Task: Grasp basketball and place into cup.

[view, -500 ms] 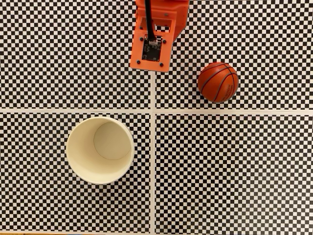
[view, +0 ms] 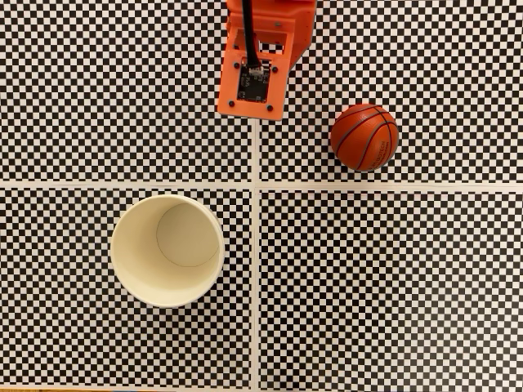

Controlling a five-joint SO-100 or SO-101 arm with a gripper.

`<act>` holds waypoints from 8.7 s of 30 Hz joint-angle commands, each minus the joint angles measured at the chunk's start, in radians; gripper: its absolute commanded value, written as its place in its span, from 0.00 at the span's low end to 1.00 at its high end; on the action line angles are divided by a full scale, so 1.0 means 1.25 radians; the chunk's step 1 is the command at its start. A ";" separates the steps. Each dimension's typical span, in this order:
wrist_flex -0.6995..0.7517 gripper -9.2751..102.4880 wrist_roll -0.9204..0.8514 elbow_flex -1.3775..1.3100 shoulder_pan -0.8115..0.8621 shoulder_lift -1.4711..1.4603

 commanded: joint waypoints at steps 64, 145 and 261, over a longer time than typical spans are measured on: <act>-0.023 0.08 -0.010 0.020 -0.026 0.010; 0.205 0.08 -0.146 -1.174 -0.079 -0.960; -0.081 0.43 0.108 -0.927 -0.444 -1.262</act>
